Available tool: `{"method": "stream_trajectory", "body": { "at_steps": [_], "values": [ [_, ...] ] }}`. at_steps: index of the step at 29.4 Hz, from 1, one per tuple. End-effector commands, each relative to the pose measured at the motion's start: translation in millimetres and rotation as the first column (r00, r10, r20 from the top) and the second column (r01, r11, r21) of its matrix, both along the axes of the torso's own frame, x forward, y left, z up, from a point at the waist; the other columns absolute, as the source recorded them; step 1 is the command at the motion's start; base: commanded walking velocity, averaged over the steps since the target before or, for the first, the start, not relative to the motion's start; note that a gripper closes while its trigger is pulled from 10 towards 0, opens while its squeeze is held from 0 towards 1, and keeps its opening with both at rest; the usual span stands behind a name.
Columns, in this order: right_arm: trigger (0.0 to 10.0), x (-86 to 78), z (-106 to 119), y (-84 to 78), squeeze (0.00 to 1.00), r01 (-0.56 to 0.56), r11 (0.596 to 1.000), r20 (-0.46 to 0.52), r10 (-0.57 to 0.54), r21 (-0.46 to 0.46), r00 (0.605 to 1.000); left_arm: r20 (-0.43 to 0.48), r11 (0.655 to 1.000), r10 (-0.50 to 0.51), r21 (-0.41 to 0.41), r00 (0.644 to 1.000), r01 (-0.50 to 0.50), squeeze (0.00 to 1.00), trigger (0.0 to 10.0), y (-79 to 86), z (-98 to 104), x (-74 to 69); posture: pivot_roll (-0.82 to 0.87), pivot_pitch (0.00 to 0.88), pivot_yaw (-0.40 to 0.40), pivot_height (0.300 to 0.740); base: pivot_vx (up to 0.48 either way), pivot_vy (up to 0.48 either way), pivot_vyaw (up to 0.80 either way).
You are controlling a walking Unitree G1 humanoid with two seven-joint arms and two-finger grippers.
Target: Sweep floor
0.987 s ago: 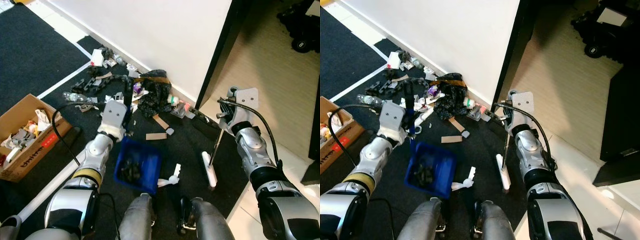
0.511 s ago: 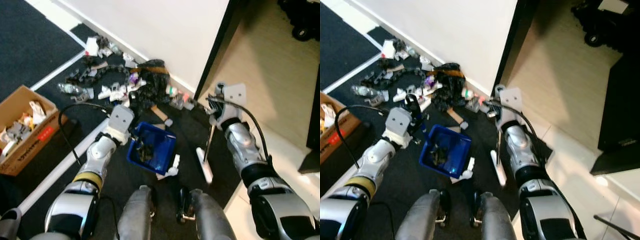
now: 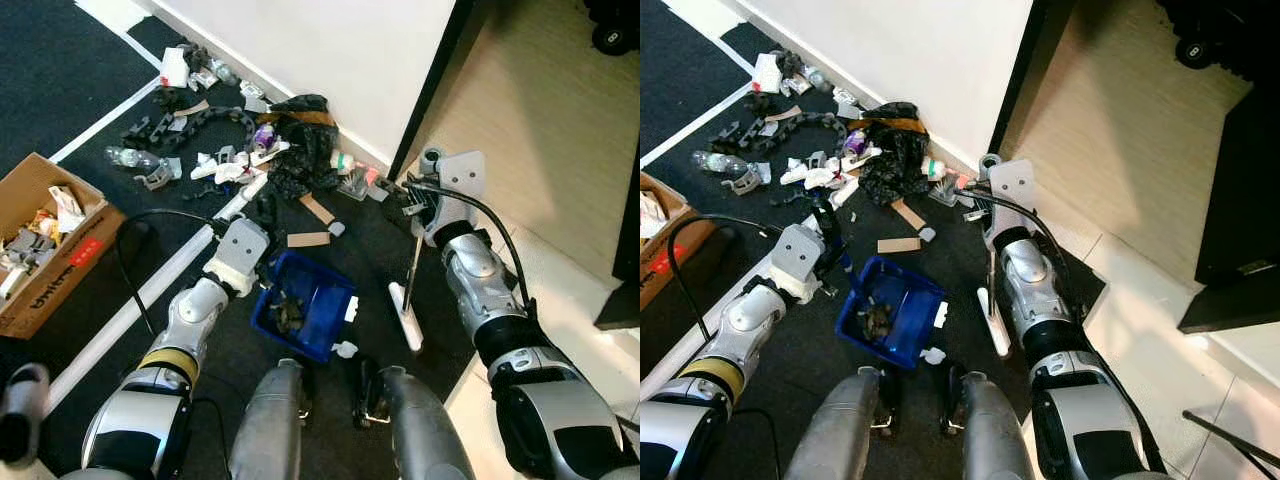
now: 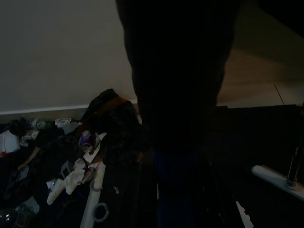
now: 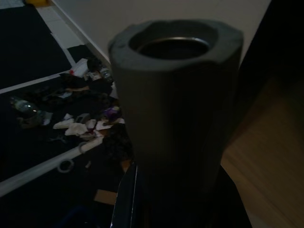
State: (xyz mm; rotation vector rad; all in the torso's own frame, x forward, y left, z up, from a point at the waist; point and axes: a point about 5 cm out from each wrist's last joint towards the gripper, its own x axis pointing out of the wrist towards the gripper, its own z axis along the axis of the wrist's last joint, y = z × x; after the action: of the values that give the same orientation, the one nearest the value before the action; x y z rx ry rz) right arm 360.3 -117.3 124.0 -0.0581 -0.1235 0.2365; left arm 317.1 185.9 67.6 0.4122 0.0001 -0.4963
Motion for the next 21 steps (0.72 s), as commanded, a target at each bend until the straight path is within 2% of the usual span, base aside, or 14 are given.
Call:
{"method": "stream_trajectory", "body": {
  "at_steps": [1,4,6,13,15,21],
  "values": [
    [10.0,-6.6,-15.9,11.4,0.0,-0.005,0.991,-0.094,0.018,0.137,0.995,0.025,0.998,-0.007,0.056,1.0,0.006,0.0,10.0,4.2,1.5,-1.3,0.03,0.364,-0.033,0.74,0.0,0.0,0.0],
    [10.0,-9.5,-12.5,33.0,0.0,-0.05,0.967,-0.094,0.076,0.25,0.993,0.045,0.998,0.006,0.069,0.999,-0.01,0.0,10.0,3.1,2.6,-0.6,0.03,0.362,-0.032,0.74,0.0,0.0,0.0],
    [10.0,-11.4,-11.2,44.3,0.0,-0.074,0.961,-0.089,0.101,0.268,0.991,0.064,0.997,0.019,0.072,0.998,-0.023,0.0,10.0,3.4,4.7,0.5,0.04,0.358,-0.029,0.74,0.0,0.0,0.0],
    [10.0,-12.4,-10.5,52.1,0.0,-0.086,0.96,-0.088,0.113,0.268,0.99,0.1,0.998,0.036,0.054,0.994,-0.042,0.0,10.0,4.0,11.2,3.3,0.04,0.359,-0.028,0.74,0.0,0.0,0.0],
    [10.0,-12.9,-11.2,54.5,0.0,-0.092,0.962,-0.092,0.119,0.256,0.989,0.147,0.998,0.052,0.018,0.988,-0.056,0.0,10.0,4.2,21.0,6.9,0.05,0.358,-0.029,0.74,0.0,0.0,0.0],
    [10.0,-12.6,-11.1,52.1,0.0,-0.084,0.966,-0.1,0.111,0.246,0.989,0.201,0.998,0.054,0.0,0.978,-0.055,0.0,10.0,3.0,31.9,10.1,0.05,0.354,-0.025,0.74,0.0,0.0,0.0]
  ]
}}
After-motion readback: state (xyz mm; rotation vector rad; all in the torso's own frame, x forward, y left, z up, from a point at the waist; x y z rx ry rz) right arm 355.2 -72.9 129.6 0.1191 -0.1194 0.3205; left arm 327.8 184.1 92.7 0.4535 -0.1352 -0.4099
